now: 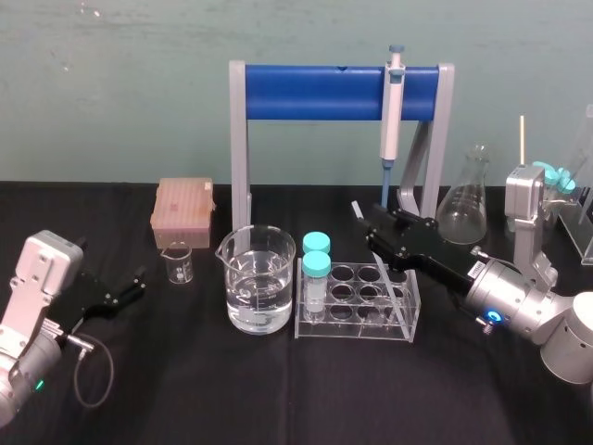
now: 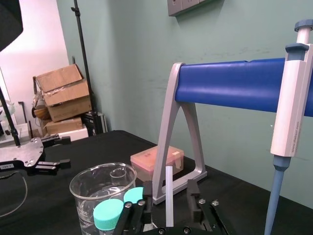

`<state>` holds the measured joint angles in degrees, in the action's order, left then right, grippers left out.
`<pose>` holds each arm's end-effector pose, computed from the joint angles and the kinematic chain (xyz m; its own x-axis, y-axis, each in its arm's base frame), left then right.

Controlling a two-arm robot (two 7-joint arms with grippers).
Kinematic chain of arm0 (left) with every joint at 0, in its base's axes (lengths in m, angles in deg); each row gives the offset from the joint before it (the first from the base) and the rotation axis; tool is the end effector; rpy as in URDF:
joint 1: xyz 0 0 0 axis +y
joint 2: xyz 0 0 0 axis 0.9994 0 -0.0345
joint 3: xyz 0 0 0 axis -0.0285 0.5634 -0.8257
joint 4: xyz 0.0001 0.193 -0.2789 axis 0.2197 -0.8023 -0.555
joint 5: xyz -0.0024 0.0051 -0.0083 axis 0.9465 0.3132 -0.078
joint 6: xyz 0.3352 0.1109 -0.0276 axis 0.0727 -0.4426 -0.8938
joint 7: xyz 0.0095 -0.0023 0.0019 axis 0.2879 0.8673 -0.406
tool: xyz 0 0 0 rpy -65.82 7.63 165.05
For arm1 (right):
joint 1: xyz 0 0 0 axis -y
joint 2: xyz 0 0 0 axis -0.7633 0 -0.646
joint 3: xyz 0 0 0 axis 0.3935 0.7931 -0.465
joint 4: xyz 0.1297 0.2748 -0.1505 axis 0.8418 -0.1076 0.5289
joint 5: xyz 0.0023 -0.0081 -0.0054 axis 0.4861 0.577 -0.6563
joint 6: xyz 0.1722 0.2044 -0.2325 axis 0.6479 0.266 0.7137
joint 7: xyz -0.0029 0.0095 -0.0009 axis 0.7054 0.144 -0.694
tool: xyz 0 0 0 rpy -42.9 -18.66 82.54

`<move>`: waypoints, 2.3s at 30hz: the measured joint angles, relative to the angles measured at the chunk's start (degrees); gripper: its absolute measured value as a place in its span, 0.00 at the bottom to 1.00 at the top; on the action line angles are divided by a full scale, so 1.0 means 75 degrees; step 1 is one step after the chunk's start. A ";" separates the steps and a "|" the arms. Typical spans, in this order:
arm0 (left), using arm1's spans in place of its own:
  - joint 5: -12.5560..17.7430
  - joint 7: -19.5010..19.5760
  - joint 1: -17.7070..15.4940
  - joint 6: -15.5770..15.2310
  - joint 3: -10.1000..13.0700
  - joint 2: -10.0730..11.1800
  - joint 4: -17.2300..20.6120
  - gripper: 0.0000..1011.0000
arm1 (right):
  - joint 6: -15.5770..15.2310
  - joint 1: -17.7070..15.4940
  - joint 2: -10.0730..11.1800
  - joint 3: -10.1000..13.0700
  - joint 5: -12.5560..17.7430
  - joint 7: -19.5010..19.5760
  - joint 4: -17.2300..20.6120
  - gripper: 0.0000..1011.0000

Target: Pick up the stirring rod with one hand, then place it down.

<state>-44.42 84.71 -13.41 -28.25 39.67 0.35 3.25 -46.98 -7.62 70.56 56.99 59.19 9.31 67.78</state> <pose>0.4089 0.0986 -0.3504 0.2924 0.8802 0.3738 -0.9552 0.2875 0.0702 0.5359 -0.0752 -0.3487 0.7733 -0.6335 -0.0245 0.6325 0.7682 0.0991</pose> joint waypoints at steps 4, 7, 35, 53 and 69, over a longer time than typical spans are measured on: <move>0.0000 0.0000 0.0000 0.0000 0.0000 0.0000 0.0000 0.99 | 0.0000 -0.0001 0.0000 0.0000 0.0004 0.0000 0.0003 0.53; 0.0000 0.0000 0.0000 0.0000 0.0000 0.0000 0.0000 0.99 | 0.0000 -0.0001 0.0000 0.0000 0.0004 0.0000 0.0005 0.62; 0.0000 0.0000 -0.0001 0.0000 0.0000 0.0000 0.0000 0.99 | 0.0175 -0.0700 0.0225 0.1332 -0.0230 0.2515 0.1793 0.99; 0.0000 0.0000 -0.0001 0.0000 0.0000 0.0000 0.0000 0.99 | -0.2483 -0.1709 0.0370 0.1624 -0.0576 0.4067 0.2413 0.99; 0.0000 0.0000 0.0000 0.0000 0.0000 0.0000 0.0000 0.99 | -0.2472 -0.1700 0.0369 0.1619 -0.0575 0.4064 0.2410 0.99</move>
<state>-44.42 84.71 -13.41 -28.25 39.67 0.35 3.25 -65.52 -20.38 73.33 69.13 54.88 39.78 85.86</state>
